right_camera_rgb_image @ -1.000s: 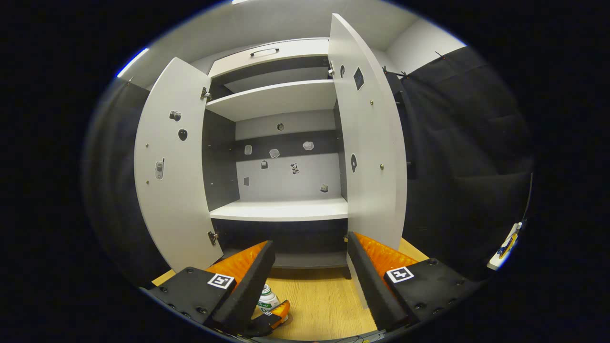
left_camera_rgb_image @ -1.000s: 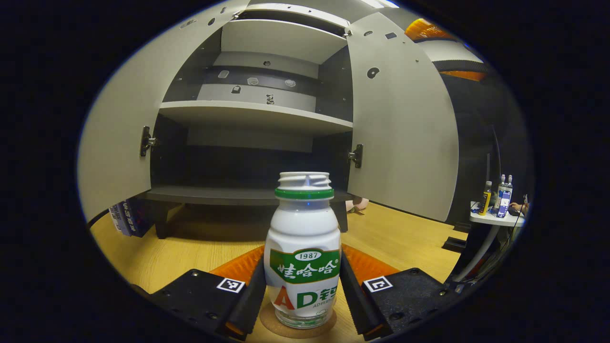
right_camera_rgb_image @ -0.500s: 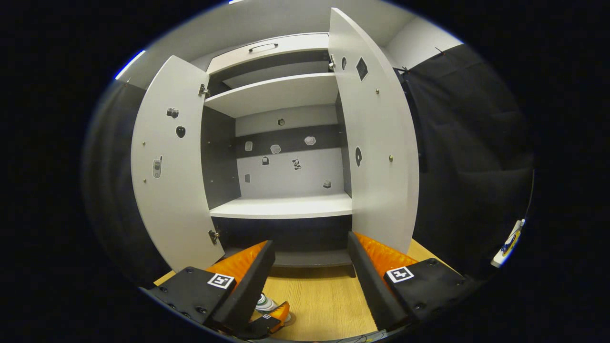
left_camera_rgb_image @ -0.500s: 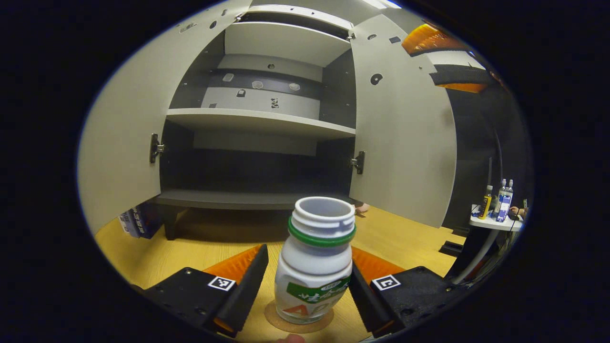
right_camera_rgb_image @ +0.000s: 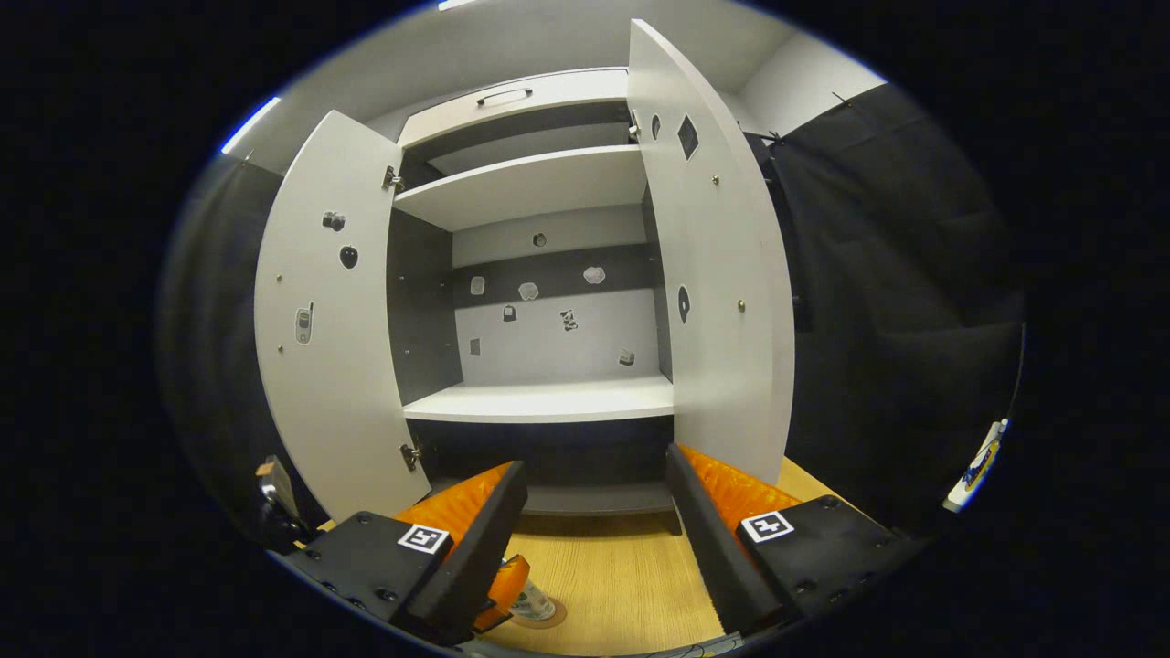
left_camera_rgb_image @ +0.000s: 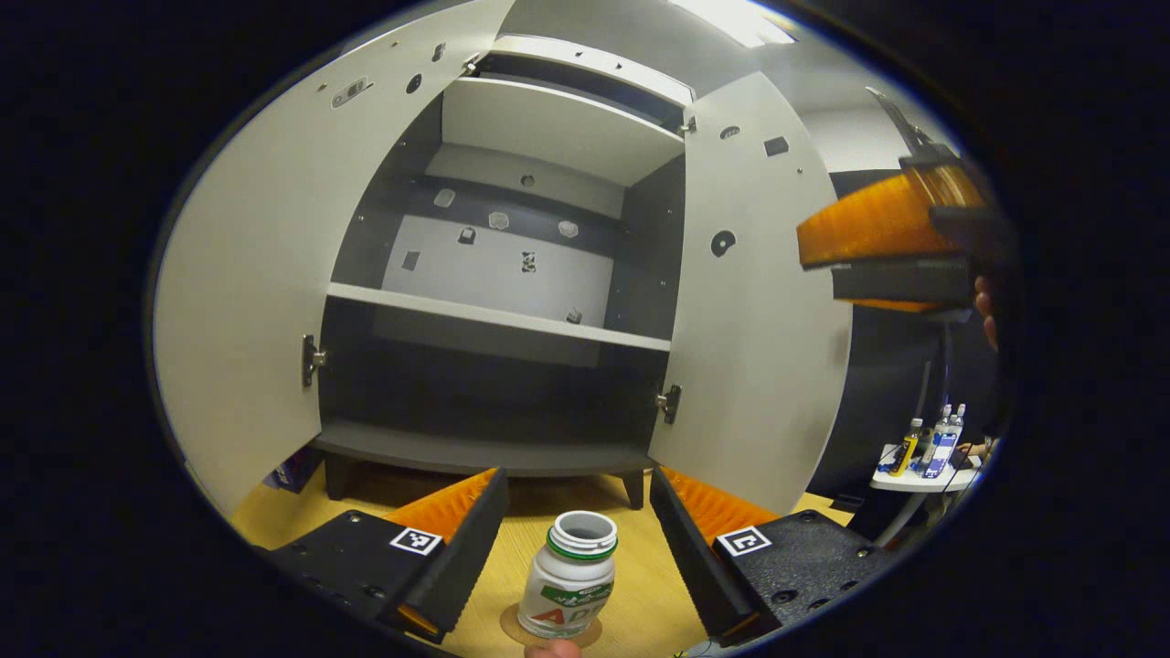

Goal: Grasp the bottle in the cabinet with the left hand and place it on the coaster, then close the right door with the right hand and the left door with the left hand.

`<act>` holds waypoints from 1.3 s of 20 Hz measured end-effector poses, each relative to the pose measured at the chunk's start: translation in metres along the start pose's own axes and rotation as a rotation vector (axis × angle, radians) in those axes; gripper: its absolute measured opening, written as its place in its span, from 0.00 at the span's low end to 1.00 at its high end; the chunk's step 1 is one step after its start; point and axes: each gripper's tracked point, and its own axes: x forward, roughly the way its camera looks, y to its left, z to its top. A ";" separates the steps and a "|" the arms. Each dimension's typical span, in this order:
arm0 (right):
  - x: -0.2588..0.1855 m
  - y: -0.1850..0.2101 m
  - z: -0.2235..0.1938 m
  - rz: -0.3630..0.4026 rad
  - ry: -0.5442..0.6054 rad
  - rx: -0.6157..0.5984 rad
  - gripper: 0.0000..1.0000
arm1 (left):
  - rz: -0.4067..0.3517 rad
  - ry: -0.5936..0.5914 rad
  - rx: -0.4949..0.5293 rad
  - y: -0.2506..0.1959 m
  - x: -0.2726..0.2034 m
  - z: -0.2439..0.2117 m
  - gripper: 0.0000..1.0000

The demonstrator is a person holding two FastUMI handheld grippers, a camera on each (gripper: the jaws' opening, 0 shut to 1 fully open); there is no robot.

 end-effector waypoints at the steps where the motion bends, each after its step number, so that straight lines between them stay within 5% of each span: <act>1: -0.001 -0.002 0.001 0.000 -0.006 0.001 1.00 | 0.010 -0.030 0.017 0.001 -0.002 0.019 0.94; 4: -0.005 -0.008 0.002 0.000 -0.022 0.013 1.00 | 0.044 -0.060 0.057 0.003 -0.006 0.063 0.94; 10: -0.027 -0.033 0.028 -0.020 -0.108 -0.003 1.00 | 0.113 -0.110 -0.019 0.024 -0.008 0.128 0.94; 11: -0.034 -0.040 0.034 -0.030 -0.124 -0.020 0.92 | 0.128 -0.120 -0.007 0.029 -0.008 0.137 0.94; 13: -0.045 -0.057 0.048 -0.065 -0.148 -0.053 1.00 | 0.154 -0.138 0.013 0.038 -0.010 0.150 0.94; 15: -0.054 -0.079 0.069 -0.102 -0.183 -0.068 0.92 | 0.162 -0.147 0.013 0.041 -0.013 0.156 0.94; 16: -0.057 -0.092 0.081 -0.121 -0.205 -0.066 1.00 | 0.160 -0.148 0.012 0.040 -0.014 0.157 0.94; 21: -0.045 -0.164 0.143 -0.225 -0.274 -0.008 1.00 | 0.141 -0.147 0.018 0.038 -0.019 0.159 0.94; 26: -0.017 -0.216 0.183 -0.303 -0.283 -0.082 1.00 | 0.180 -0.145 0.029 0.056 -0.029 0.159 0.94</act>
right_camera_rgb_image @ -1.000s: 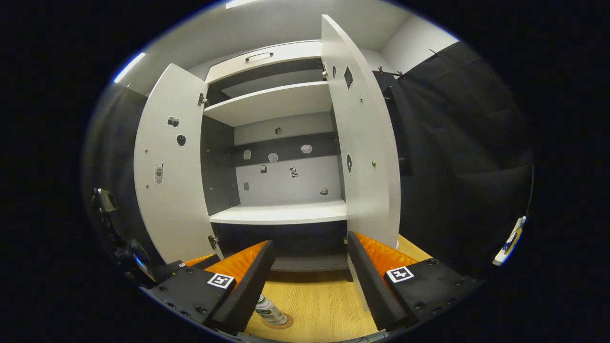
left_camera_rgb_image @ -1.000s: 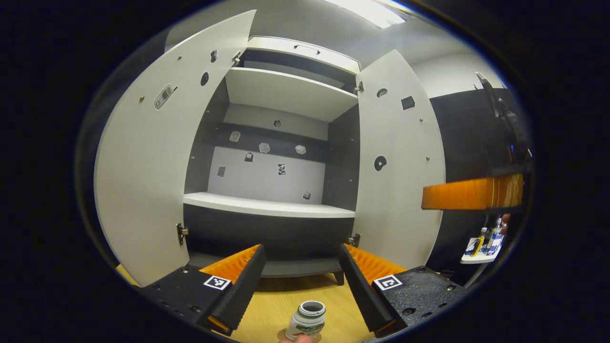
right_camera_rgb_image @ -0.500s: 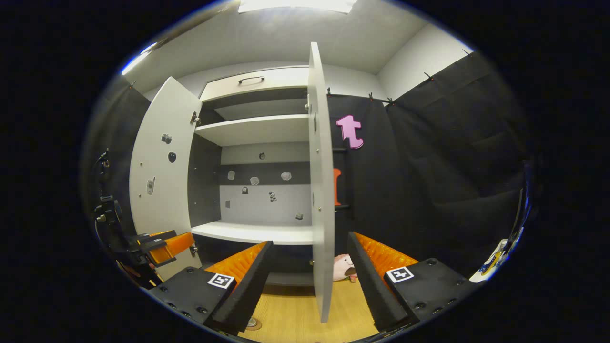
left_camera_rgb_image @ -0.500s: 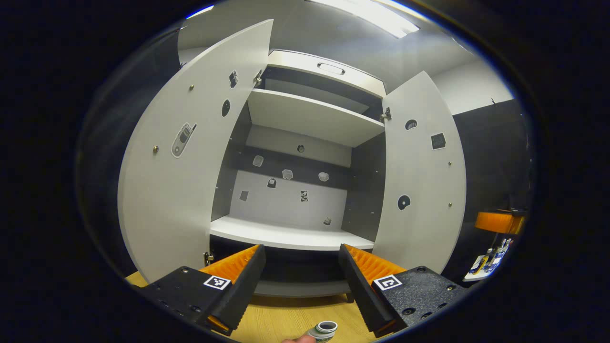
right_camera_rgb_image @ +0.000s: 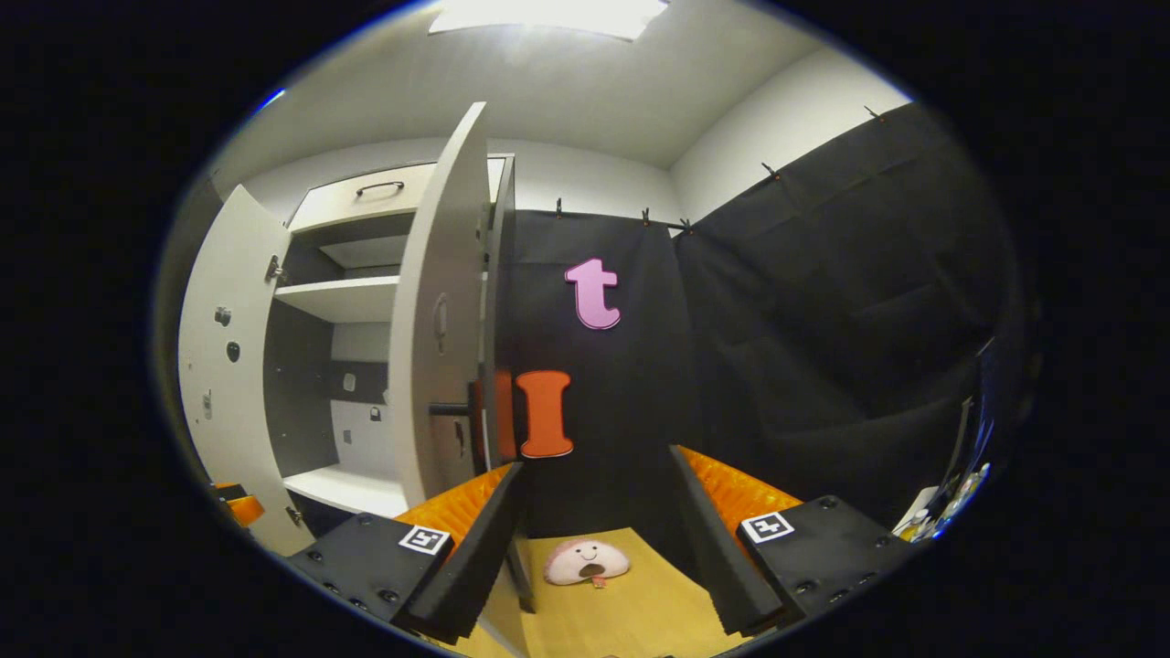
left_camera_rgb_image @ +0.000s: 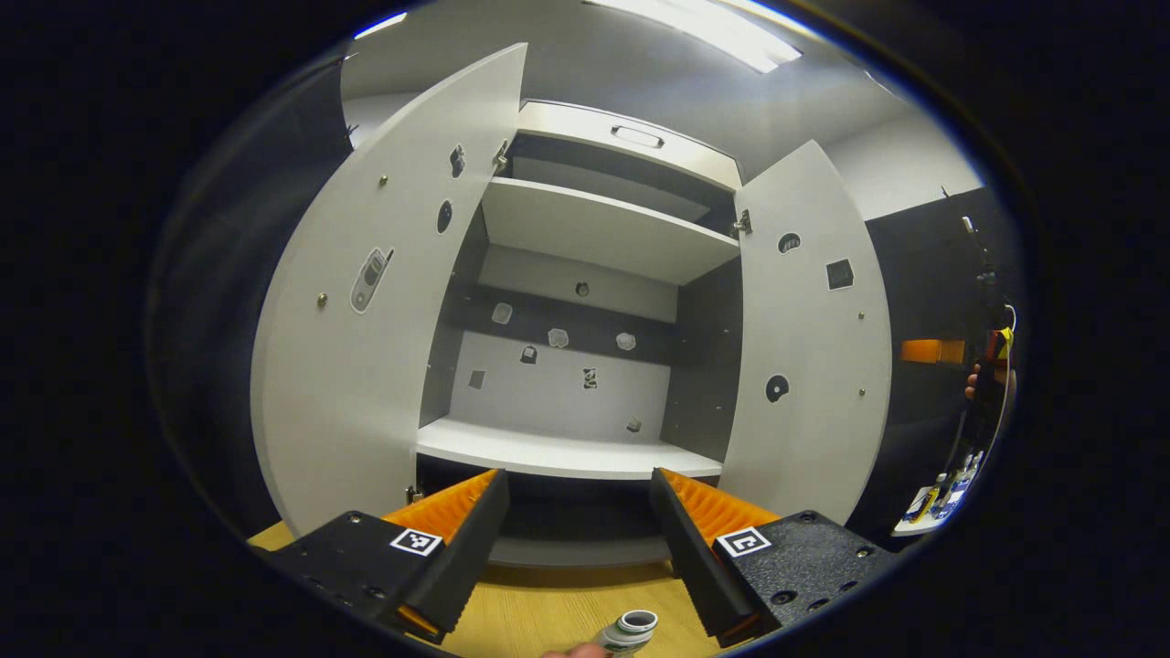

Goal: Grasp the bottle in the cabinet with the left hand and place it on the coaster, then close the right door with the right hand and the left door with the left hand.

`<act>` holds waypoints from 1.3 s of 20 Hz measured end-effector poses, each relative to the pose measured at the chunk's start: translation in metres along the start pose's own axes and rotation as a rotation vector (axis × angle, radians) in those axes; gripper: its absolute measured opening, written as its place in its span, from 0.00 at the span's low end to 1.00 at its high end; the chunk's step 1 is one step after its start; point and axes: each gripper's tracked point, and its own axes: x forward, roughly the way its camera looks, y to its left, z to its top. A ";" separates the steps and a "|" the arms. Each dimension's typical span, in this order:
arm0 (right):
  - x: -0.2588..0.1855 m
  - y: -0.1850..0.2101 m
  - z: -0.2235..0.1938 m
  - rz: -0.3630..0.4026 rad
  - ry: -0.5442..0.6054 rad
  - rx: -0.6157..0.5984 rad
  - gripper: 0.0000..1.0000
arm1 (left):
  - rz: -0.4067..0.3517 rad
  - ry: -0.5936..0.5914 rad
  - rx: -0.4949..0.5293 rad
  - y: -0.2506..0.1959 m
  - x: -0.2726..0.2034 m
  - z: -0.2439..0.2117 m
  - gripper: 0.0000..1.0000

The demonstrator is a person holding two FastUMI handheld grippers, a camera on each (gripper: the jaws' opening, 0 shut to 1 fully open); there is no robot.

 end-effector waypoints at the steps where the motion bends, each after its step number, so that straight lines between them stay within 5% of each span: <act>1: 0.010 -0.004 0.001 -0.011 -0.001 -0.012 1.00 | 0.010 0.003 0.005 0.004 -0.001 -0.002 0.94; 9: 0.047 0.021 -0.023 0.037 0.065 0.034 1.00 | 0.072 0.023 -0.003 0.026 -0.003 -0.016 0.94; 11: 0.046 0.021 -0.024 0.022 0.049 0.004 0.86 | 0.080 0.029 0.006 0.029 -0.003 -0.020 0.94; 12: 0.045 0.021 -0.022 0.015 0.041 0.004 0.94 | 0.080 0.031 0.006 0.029 -0.003 -0.020 0.94; 16: 0.043 0.039 -0.029 0.070 0.073 0.075 0.93 | 0.062 0.022 -0.004 0.025 0.000 -0.020 0.94; 17: 0.042 0.045 -0.030 0.088 0.078 0.089 0.84 | 0.056 0.020 -0.004 0.023 0.002 -0.020 0.94; 20: 0.036 0.062 -0.028 0.108 0.066 0.076 0.84 | 0.047 0.016 -0.010 0.022 0.006 -0.020 0.94; 21: 0.035 0.069 -0.027 0.114 0.062 0.068 0.96 | 0.046 0.020 -0.009 0.022 0.005 -0.021 0.94; 26: 0.033 0.117 -0.031 0.205 0.081 0.089 0.96 | 0.068 0.024 0.006 0.033 0.002 -0.022 0.94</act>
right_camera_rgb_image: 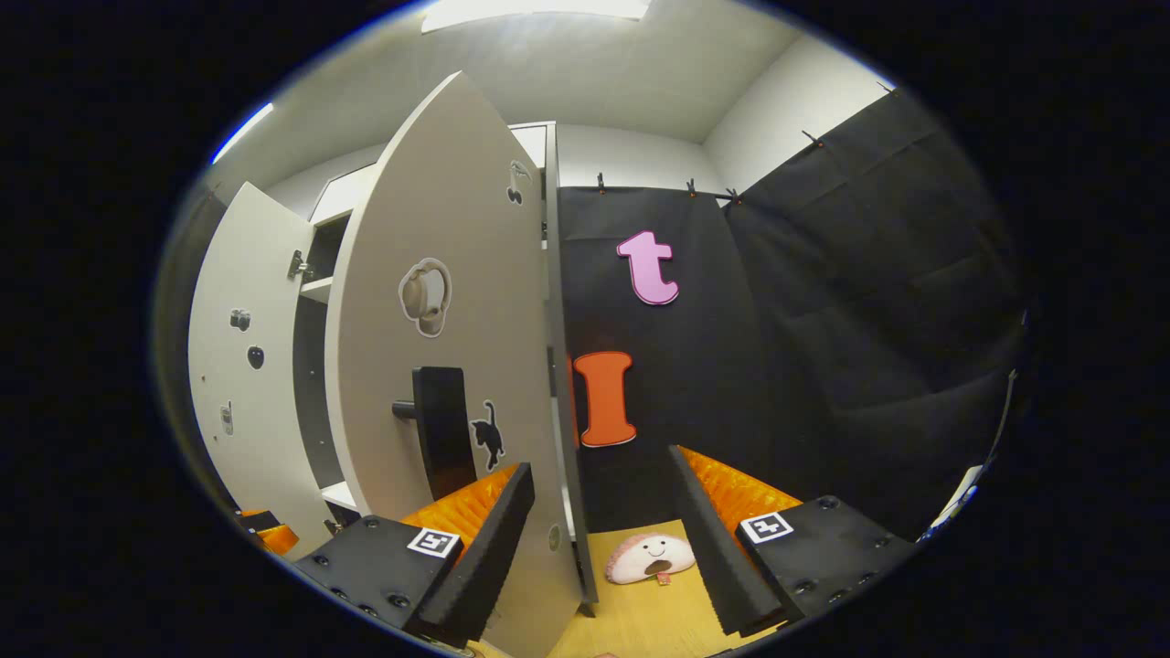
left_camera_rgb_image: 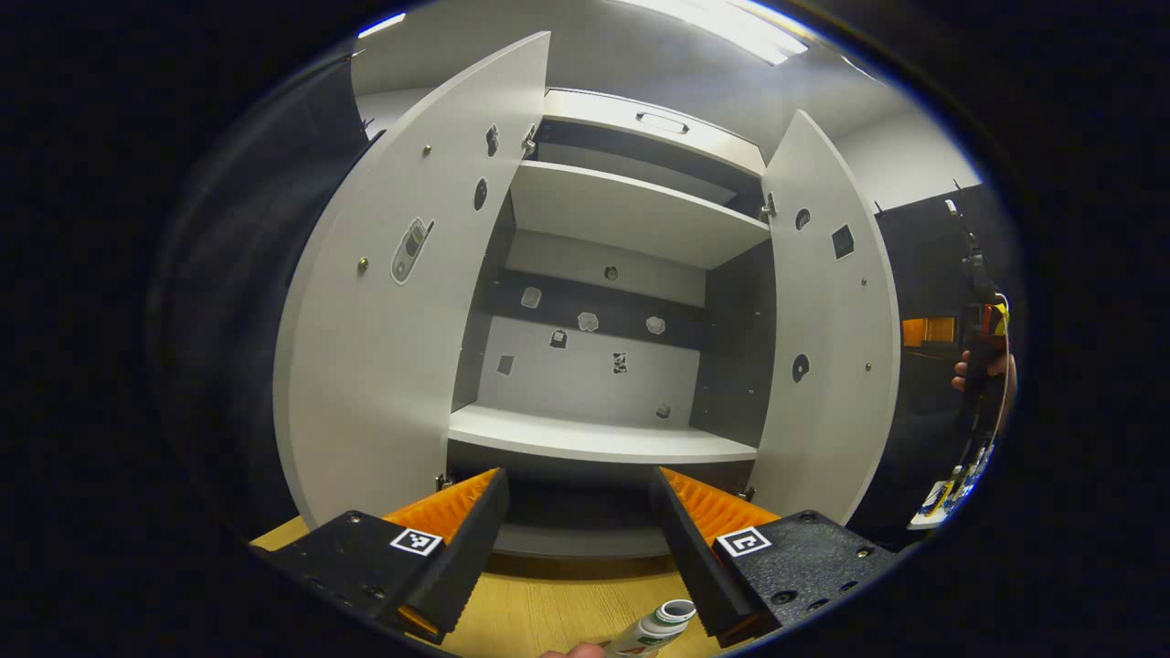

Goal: Grasp the bottle in the cabinet with the left hand and place it on the coaster, then close the right door with the right hand and the left door with the left hand.

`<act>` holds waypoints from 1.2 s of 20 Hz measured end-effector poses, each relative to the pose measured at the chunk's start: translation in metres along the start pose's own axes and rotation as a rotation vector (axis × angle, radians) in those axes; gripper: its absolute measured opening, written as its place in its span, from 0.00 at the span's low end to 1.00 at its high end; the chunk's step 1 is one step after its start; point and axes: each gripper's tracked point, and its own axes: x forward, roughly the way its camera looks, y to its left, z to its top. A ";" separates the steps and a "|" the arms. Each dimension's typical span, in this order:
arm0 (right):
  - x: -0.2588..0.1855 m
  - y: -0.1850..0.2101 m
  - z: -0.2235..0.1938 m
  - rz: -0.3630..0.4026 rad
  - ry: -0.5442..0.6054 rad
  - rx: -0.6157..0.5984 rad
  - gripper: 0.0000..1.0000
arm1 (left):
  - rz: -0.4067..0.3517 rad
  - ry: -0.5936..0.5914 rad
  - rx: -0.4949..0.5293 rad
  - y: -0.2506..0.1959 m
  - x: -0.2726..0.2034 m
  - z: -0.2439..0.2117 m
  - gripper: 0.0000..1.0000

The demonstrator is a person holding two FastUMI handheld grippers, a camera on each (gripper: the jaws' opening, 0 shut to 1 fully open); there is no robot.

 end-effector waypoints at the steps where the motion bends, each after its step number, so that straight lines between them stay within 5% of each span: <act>1: 0.002 0.011 0.000 0.023 -0.004 -0.002 0.96 | 0.007 -0.004 0.002 0.003 -0.001 0.001 0.94; 8: 0.023 0.067 -0.015 0.150 0.006 0.020 0.96 | 0.040 0.004 -0.006 0.015 -0.010 0.001 0.94; 10: 0.028 0.079 -0.021 0.188 0.013 0.019 0.87 | 0.050 0.000 -0.004 0.020 -0.013 0.001 0.94; 12: 0.031 0.098 -0.018 0.205 0.008 0.011 0.89 | 0.060 -0.002 0.003 0.025 -0.017 0.002 0.94; 13: 0.030 0.104 -0.019 0.214 0.007 0.011 0.98 | 0.068 -0.003 0.007 0.027 -0.018 0.004 0.94; 22: 0.041 0.138 -0.036 0.293 0.065 0.032 0.98 | 0.097 -0.008 0.022 0.035 -0.024 0.010 0.94; 24: 0.044 0.150 -0.040 0.322 0.079 0.029 0.89 | 0.109 -0.008 0.027 0.040 -0.025 0.012 0.94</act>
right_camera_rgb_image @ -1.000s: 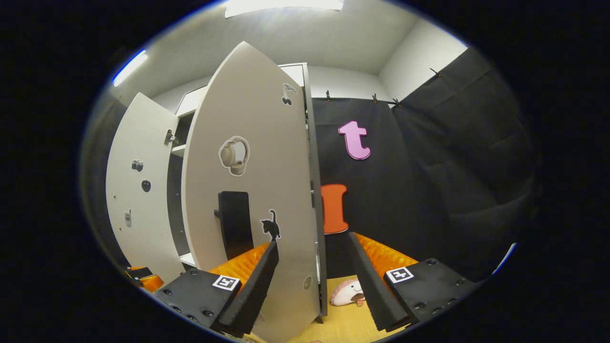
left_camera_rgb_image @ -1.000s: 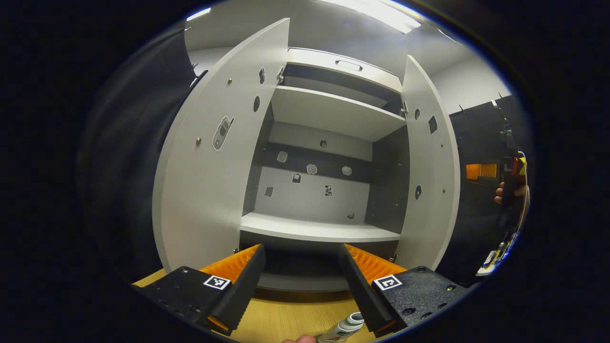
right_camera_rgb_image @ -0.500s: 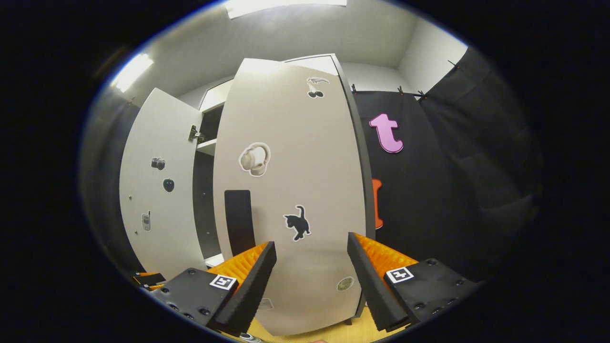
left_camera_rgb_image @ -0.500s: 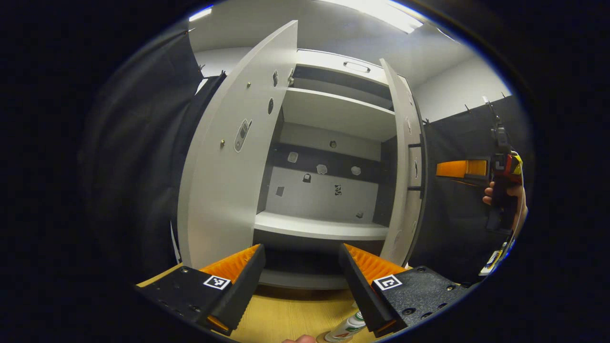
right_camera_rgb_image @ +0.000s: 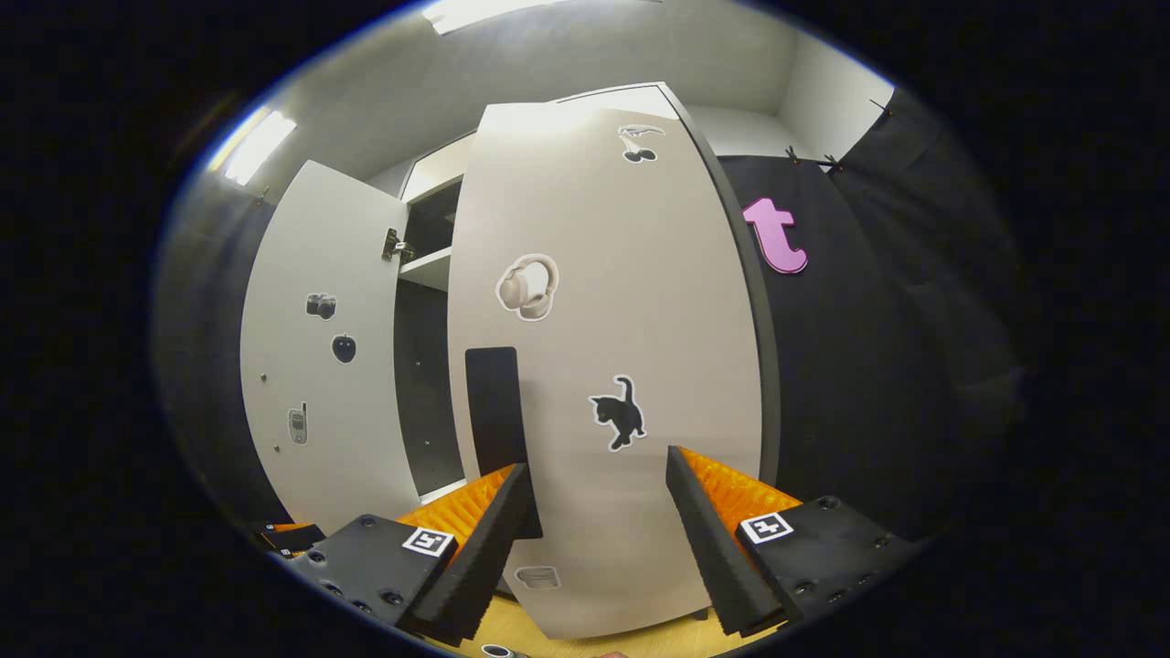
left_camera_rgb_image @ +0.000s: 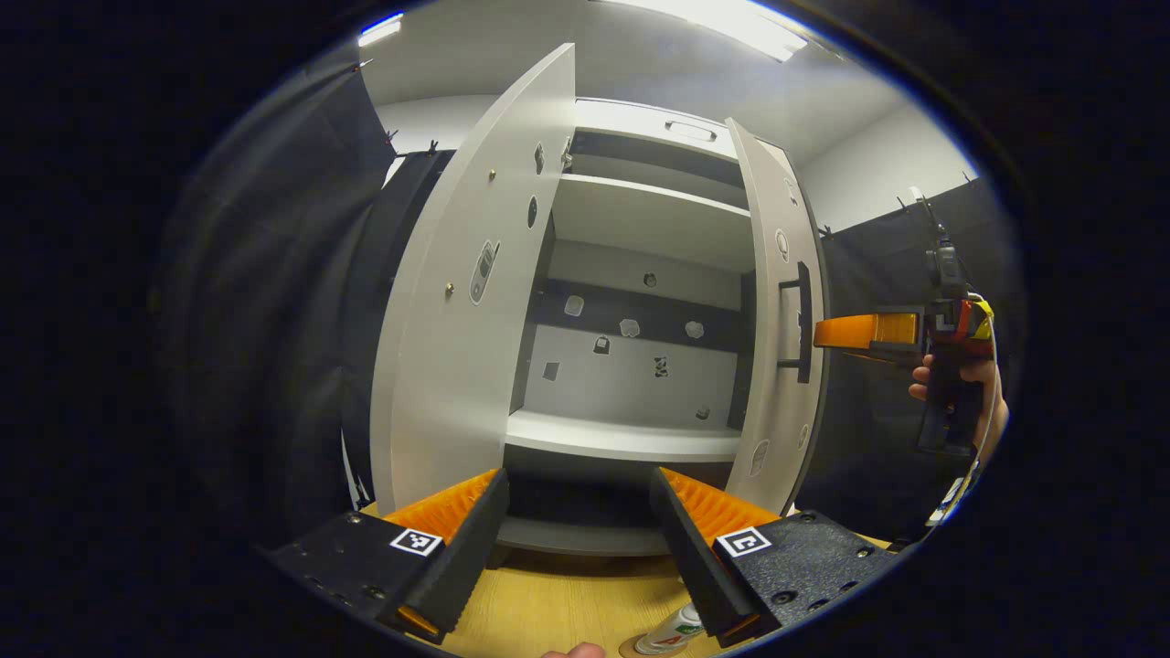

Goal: Grasp the bottle in the cabinet with the left hand and place it on the coaster, then close the right door with the right hand and the left door with the left hand.

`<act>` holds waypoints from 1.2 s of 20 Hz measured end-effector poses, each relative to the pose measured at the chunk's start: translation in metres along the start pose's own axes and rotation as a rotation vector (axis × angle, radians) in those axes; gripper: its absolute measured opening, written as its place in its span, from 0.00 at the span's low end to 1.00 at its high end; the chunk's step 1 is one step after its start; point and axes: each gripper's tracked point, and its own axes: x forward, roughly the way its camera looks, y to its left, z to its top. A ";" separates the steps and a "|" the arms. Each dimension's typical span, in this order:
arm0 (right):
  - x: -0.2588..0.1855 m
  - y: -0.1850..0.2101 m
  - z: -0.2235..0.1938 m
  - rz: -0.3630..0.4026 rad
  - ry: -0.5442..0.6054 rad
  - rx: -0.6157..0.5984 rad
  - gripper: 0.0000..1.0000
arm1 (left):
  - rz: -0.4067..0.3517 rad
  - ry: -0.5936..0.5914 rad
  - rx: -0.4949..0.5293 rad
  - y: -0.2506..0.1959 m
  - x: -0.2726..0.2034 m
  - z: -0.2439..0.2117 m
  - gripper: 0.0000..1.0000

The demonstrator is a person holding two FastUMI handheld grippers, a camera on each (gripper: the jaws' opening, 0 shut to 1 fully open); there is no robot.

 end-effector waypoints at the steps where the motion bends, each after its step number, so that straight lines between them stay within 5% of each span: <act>1: 0.003 0.001 0.000 -0.002 -0.009 -0.006 0.89 | 0.008 -0.003 0.002 0.002 -0.001 0.002 0.94; 8: 0.030 0.008 -0.006 -0.016 0.000 -0.008 0.96 | 0.150 -0.101 0.009 0.040 -0.025 0.048 0.94; 12: 0.045 0.008 -0.009 -0.041 -0.014 -0.065 0.96 | 0.302 -0.185 0.035 0.081 -0.060 0.099 0.94; 17: 0.046 0.010 -0.009 -0.056 -0.019 -0.055 0.96 | 0.492 -0.155 0.034 0.142 -0.078 0.130 0.94; 21: 0.023 0.008 0.001 -0.056 -0.058 -0.058 0.96 | 0.552 -0.197 0.132 0.174 -0.064 0.158 0.94; 24: -0.005 0.004 -0.002 -0.060 -0.053 -0.087 0.96 | 0.514 -0.194 0.129 0.179 -0.038 0.159 0.93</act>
